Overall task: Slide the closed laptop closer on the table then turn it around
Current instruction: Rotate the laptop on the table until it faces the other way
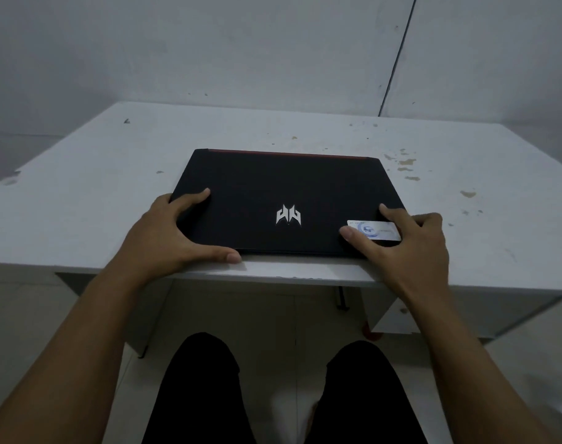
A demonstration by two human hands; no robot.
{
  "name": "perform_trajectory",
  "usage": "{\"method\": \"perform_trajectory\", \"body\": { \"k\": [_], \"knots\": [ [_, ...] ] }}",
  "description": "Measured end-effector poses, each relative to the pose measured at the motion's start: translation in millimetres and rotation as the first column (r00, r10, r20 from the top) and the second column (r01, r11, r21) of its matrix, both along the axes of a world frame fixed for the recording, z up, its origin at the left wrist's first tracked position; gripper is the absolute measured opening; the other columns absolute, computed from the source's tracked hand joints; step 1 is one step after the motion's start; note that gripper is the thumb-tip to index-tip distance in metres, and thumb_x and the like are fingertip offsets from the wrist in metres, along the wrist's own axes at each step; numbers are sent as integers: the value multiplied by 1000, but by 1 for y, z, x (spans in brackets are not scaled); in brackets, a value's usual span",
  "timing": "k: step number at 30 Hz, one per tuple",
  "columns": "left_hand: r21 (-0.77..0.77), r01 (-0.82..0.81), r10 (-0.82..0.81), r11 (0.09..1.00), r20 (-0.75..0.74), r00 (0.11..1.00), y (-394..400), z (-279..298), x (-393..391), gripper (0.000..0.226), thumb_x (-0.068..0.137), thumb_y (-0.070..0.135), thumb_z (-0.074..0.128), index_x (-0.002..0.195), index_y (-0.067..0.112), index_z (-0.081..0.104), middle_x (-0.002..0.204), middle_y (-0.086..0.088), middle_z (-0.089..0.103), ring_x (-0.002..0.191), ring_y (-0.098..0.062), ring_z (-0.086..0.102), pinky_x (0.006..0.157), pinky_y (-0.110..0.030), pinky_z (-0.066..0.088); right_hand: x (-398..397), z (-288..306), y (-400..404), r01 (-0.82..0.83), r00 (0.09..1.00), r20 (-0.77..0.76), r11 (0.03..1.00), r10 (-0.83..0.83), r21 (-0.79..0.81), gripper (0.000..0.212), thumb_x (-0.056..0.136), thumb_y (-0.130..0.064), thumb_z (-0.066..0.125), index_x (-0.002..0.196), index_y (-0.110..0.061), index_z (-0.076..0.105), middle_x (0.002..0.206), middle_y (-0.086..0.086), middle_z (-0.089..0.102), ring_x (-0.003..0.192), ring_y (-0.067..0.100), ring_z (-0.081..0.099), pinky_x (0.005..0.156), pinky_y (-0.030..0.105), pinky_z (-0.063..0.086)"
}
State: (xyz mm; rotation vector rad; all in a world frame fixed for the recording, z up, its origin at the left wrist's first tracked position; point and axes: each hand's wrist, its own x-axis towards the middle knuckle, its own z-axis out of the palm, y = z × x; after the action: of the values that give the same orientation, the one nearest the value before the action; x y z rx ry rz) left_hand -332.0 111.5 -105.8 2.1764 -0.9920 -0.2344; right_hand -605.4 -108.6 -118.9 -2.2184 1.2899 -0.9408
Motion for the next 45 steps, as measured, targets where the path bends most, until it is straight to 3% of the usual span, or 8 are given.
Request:
{"method": "perform_trajectory", "body": {
  "k": [3,6,9,15,22,26,31,45],
  "knots": [
    [11,14,-14,1000,2,1000,0,0,0,138,26,96,77,152,56,38,151,12,42,134,-14,48,100,-36,44,-10,-8,0,-70,997,-31,997,70,-20,109,53,-97,62,144,-38,55,139,2,40,128,22,49,103,39,46],
    [19,28,-27,999,-2,1000,3,2,-1,142,24,95,78,154,55,37,152,14,39,134,-13,46,100,-35,42,-20,-10,-1,-168,986,-23,985,168,-43,119,41,-97,67,144,-38,55,142,2,40,128,15,46,101,25,41],
    [37,38,-39,999,2,999,6,2,-4,146,22,91,82,155,54,35,156,13,36,138,-14,44,103,-37,41,-27,-11,-3,-231,973,14,970,232,-81,117,40,-93,71,141,-36,59,140,1,42,121,2,40,96,11,34],
    [47,51,-52,998,26,998,18,-1,-9,152,18,89,82,157,52,32,159,11,32,142,-18,42,106,-42,43,-29,-14,1,-255,966,7,955,259,-149,116,43,-96,67,141,-34,60,140,5,43,123,2,39,98,20,39],
    [7,81,-82,997,66,994,24,-4,-8,144,25,87,84,156,51,36,158,11,36,138,-14,43,105,-39,42,-33,-19,5,-241,967,42,958,250,-156,110,44,-90,75,139,-36,62,141,1,45,125,4,43,91,0,27],
    [-50,68,-62,996,108,992,24,-8,-9,129,35,72,91,153,50,44,156,9,42,137,-16,47,107,-40,42,-34,-21,10,-200,972,77,957,221,-211,103,45,-84,80,134,-33,67,137,4,51,124,12,50,95,12,40],
    [-74,68,-59,995,114,992,26,-9,-10,125,36,70,92,151,51,46,153,11,45,128,-7,47,105,-35,42,-35,-24,18,-143,975,128,952,183,-271,93,50,-77,82,128,-26,72,130,12,55,119,21,57,96,31,52],
    [-123,80,-56,989,188,980,31,-16,-17,121,42,73,84,153,40,48,152,0,49,133,-23,54,108,-44,47,-35,-24,19,-140,980,105,963,168,-230,96,50,-85,75,128,-30,69,130,5,50,117,18,56,88,26,49]
  ]
}}
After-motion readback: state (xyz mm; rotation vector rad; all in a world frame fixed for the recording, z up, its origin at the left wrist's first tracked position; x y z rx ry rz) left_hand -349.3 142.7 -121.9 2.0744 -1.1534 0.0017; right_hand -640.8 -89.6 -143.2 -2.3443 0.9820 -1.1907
